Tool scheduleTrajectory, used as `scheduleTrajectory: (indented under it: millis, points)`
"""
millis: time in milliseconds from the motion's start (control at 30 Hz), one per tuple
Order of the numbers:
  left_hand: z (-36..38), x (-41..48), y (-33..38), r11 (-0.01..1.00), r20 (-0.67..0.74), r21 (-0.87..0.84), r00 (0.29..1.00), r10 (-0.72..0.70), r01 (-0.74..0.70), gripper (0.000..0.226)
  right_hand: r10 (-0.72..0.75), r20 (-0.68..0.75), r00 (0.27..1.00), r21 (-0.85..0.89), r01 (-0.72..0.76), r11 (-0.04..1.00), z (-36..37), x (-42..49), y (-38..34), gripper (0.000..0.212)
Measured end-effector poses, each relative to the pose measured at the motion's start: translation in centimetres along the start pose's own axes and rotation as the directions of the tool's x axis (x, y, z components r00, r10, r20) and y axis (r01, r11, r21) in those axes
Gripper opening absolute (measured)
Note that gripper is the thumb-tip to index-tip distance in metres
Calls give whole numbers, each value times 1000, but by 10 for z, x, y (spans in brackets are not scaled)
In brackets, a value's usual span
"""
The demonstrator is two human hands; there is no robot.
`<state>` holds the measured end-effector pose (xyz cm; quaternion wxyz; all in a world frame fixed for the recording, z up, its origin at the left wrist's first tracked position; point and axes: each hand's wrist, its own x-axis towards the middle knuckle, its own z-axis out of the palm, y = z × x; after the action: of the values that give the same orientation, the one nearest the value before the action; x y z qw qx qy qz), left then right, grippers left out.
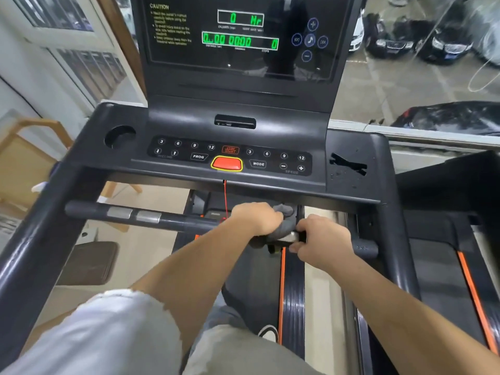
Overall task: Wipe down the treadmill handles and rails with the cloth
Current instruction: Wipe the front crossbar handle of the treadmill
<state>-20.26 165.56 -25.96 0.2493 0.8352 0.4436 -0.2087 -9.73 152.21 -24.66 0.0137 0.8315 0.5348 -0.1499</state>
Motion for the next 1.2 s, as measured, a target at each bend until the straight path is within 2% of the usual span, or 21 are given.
scheduleTrajectory:
  millis: [67, 133, 200, 267, 333, 433, 500, 533, 600, 633, 667, 733, 800, 867, 900, 967, 1033, 1067, 1100, 1167, 1200]
  points:
    - [11, -9, -2, 999, -138, 0, 989, 44, -45, 51, 0, 7, 1000, 6, 0, 1000, -1, -1, 0, 24]
    - [43, -37, -18, 983, -422, 81, 887, 185, -167, 42, 3, -6, 1000, 18, -3, 1000, -1, -2, 2, 23]
    - [79, -62, -44, 928, -501, 221, 781, 372, -300, 53, 4, -3, 1000, 35, -3, 999, 0, -4, 3, 23]
    - [96, -62, -62, 886, -537, 311, 705, 462, -344, 64, -1, 1, 1000, 36, 1, 999, 0, -5, 2, 23]
    - [87, -53, -58, 891, -473, 301, 758, 449, -341, 62, -9, -5, 1000, 24, 9, 1000, 0, -4, 1, 25]
    - [44, -36, -22, 953, -423, 230, 862, 280, -197, 39, -14, -11, 1000, 8, 14, 1000, 1, -3, 3, 25]
    - [15, -15, -6, 996, -221, 74, 973, 70, -55, 43, -20, -33, 999, 2, 20, 1000, 4, -3, 5, 24]
    - [8, -7, -1, 999, -111, 30, 994, 17, -14, 47, -25, -48, 999, 3, 25, 1000, 6, -4, 6, 23]
    - [11, -6, 1, 1000, -112, 20, 994, 13, -11, 50, -43, -77, 996, 26, 45, 999, 9, -5, 9, 19]
    - [19, -16, -2, 997, -210, 50, 976, 64, -55, 49, -54, -96, 994, 49, 59, 997, 10, -6, 11, 16]
    - [32, -30, -7, 991, -345, 77, 929, 131, -111, 44, -65, -119, 991, 78, 75, 994, 12, -7, 12, 15]
    - [58, -58, -26, 945, -495, 113, 807, 322, -308, 32, -69, -153, 986, 126, 89, 988, 21, -9, 18, 17]
    - [78, -73, -43, 907, -524, 161, 745, 413, -390, 49, -114, -169, 979, 151, 140, 979, 25, -13, 23, 25]
    - [81, -68, -43, 920, -534, 201, 749, 391, -337, 60, -127, -115, 985, 135, 142, 981, 22, -19, 30, 40]
    - [75, -64, -33, 935, -508, 210, 785, 354, -285, 55, -107, -97, 989, 100, 117, 988, 20, -21, 36, 46]
    - [54, -44, -2, 963, -415, 213, 877, 242, -165, 42, -56, -102, 993, 1, 57, 998, 15, -23, 48, 40]
    - [26, -14, 25, 994, -185, 75, 979, 88, -75, 45, -23, -124, 992, -22, 20, 1000, 14, -23, 55, 29]
    - [18, 0, 35, 999, -50, 18, 998, 47, -46, 48, -14, -127, 992, -16, 12, 1000, 13, -22, 56, 26]
    - [16, 8, 43, 999, 3, -29, 1000, 26, -26, 49, -6, -108, 994, 3, 6, 1000, 12, -22, 56, 27]
    - [27, 4, 52, 998, -76, 23, 995, 63, -62, 45, 13, -87, 996, 43, -9, 999, 11, -20, 56, 29]
    - [42, -9, 49, 988, -228, 96, 964, 138, -119, 39, 22, -99, 995, 48, -17, 999, 10, -19, 56, 25]
